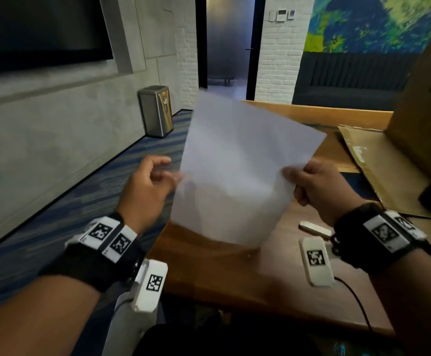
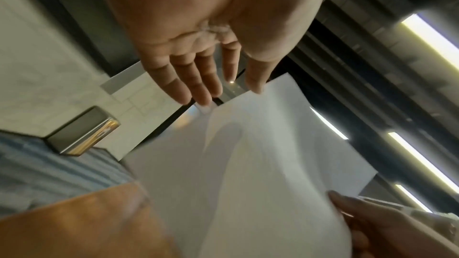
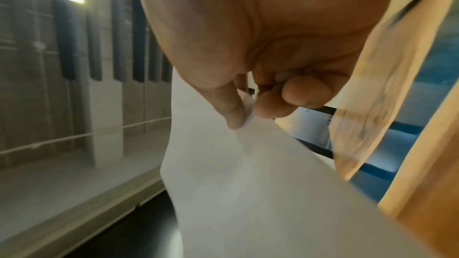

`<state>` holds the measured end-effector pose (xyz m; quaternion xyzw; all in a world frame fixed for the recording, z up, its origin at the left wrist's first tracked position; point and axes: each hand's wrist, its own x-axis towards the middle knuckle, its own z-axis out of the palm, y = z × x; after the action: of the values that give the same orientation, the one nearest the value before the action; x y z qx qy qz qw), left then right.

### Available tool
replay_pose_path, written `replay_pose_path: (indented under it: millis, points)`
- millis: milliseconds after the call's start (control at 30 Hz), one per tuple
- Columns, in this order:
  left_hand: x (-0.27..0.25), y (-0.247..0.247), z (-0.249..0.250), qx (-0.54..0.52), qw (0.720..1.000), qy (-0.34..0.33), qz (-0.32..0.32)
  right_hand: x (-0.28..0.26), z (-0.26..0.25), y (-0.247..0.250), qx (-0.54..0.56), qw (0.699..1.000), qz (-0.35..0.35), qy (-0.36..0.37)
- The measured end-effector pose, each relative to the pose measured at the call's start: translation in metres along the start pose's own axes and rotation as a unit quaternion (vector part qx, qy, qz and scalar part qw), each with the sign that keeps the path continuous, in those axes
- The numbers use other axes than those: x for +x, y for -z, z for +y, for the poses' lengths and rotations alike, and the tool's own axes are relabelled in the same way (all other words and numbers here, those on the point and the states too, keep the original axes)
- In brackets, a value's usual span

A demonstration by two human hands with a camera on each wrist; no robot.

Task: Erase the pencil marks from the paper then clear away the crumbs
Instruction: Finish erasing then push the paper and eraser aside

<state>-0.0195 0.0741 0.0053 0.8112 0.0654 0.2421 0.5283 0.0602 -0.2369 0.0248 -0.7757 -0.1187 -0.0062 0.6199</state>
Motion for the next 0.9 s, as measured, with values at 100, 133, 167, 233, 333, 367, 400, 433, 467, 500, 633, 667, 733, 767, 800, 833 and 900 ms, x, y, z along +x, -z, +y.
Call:
replay_pose_path:
  millis: [100, 133, 167, 233, 333, 367, 400, 433, 467, 500, 633, 667, 733, 767, 800, 833, 900]
  points:
    - [0.009, -0.013, 0.019, 0.075, 0.992, -0.099, 0.021, 0.023, 0.007, 0.000, 0.115, 0.989, 0.054, -0.079]
    - [0.010, -0.019, 0.023, 0.114, 0.985, -0.129, -0.004, 0.028, 0.011, -0.001, 0.148, 0.981, 0.066, -0.106]
    - [0.011, -0.027, 0.024, 0.161, 0.974, -0.150, -0.047, 0.033, 0.016, -0.002, 0.172, 0.974, 0.072, -0.129]
    - [0.016, -0.042, 0.018, 0.275, 0.932, -0.153, -0.179, 0.042, 0.028, -0.005, 0.196, 0.964, 0.069, -0.167]
    - [0.030, -0.064, 0.003, 0.415, 0.833, -0.108, -0.349, 0.053, 0.048, -0.004, 0.229, 0.944, 0.067, -0.226]
    - [0.036, -0.073, -0.001, 0.441, 0.807, -0.092, -0.382, 0.057, 0.054, -0.003, 0.243, 0.937, 0.068, -0.241]
    - [0.041, -0.081, -0.005, 0.461, 0.785, -0.081, -0.405, 0.059, 0.059, -0.001, 0.252, 0.932, 0.061, -0.254]
    - [0.047, -0.091, -0.008, 0.476, 0.769, -0.076, -0.420, 0.061, 0.063, 0.001, 0.251, 0.929, 0.045, -0.268]
    - [0.052, -0.100, -0.011, 0.491, 0.754, -0.072, -0.431, 0.062, 0.065, 0.005, 0.238, 0.929, 0.024, -0.281]
    - [0.056, -0.107, -0.013, 0.506, 0.737, -0.066, -0.442, 0.063, 0.067, 0.010, 0.215, 0.931, 0.000, -0.295]
    - [0.072, -0.126, -0.027, 0.556, 0.685, -0.055, -0.468, 0.056, 0.072, 0.041, -0.052, 0.951, -0.071, -0.295]
    - [0.076, -0.128, -0.030, 0.561, 0.681, -0.060, -0.467, 0.052, 0.073, 0.048, -0.170, 0.941, -0.094, -0.278]
    - [0.085, -0.132, -0.034, 0.568, 0.676, -0.070, -0.464, 0.041, 0.071, 0.056, -0.401, 0.868, -0.174, -0.236]
    - [0.089, -0.133, -0.035, 0.569, 0.676, -0.071, -0.463, 0.035, 0.070, 0.058, -0.482, 0.825, -0.212, -0.206]
    - [0.093, -0.134, -0.038, 0.569, 0.678, -0.070, -0.461, 0.030, 0.071, 0.058, -0.529, 0.795, -0.238, -0.178]
    - [0.097, -0.135, -0.040, 0.567, 0.681, -0.068, -0.458, 0.026, 0.071, 0.058, -0.556, 0.777, -0.252, -0.155]
    - [0.103, -0.138, -0.043, 0.561, 0.692, -0.060, -0.451, 0.025, 0.072, 0.057, -0.592, 0.753, -0.261, -0.118]
